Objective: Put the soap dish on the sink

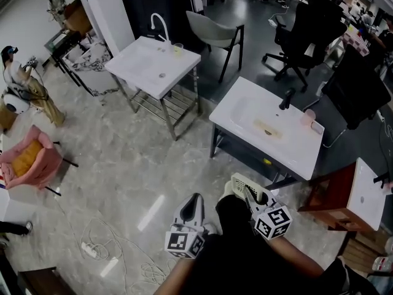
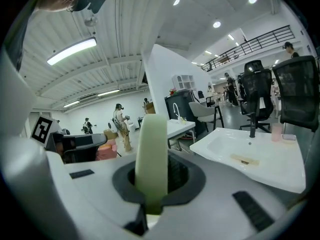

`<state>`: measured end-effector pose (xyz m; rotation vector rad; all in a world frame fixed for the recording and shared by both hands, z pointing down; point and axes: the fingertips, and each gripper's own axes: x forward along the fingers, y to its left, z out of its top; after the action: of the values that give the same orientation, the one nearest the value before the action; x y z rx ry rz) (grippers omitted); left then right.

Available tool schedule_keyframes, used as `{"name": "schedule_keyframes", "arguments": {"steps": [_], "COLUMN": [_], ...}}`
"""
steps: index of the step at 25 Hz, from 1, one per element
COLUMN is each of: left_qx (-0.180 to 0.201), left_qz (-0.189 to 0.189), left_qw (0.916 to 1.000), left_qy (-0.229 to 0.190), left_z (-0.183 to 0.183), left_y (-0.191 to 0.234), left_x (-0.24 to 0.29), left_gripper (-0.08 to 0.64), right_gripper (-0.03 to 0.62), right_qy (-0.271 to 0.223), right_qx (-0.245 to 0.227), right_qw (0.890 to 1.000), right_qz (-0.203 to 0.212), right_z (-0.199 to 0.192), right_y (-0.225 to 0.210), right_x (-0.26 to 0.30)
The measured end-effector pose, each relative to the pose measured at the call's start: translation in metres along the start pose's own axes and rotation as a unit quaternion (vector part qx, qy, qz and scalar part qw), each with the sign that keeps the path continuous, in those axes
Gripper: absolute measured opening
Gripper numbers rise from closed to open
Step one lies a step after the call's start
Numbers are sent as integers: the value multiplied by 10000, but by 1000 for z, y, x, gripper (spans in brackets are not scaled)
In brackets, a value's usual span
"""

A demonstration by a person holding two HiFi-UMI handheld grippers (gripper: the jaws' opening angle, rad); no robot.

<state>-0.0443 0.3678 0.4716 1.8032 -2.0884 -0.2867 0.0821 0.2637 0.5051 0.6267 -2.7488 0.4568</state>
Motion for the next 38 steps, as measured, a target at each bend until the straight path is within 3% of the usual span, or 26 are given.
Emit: {"name": "schedule_keyframes", "arguments": {"steps": [7, 11, 16, 25, 30, 38], "left_qx": [403, 367, 426, 456, 470, 425], "left_qz": [-106, -74, -320, -427, -535, -553], "left_qw": [9991, 9992, 9983, 9979, 9973, 9970], "left_qy": [91, 128, 256, 175, 163, 330], "left_z": [27, 34, 42, 83, 94, 86], "left_y": [17, 24, 25, 20, 13, 15], "left_x": [74, 131, 205, 313, 356, 405], "left_gripper": [25, 25, 25, 25, 25, 25], "right_gripper": [6, 6, 6, 6, 6, 6], "right_qy": [94, 132, 138, 183, 167, 239], "right_qx": [195, 320, 470, 348, 360, 523], "right_qw": [9998, 9994, 9987, 9989, 9988, 9976], "right_qz": [-24, -62, -172, -252, -289, -397], "right_z": [15, 26, 46, 99, 121, 123], "right_y": [-48, -89, -142, -220, -251, -292], "right_x": [52, 83, 123, 176, 192, 211]}}
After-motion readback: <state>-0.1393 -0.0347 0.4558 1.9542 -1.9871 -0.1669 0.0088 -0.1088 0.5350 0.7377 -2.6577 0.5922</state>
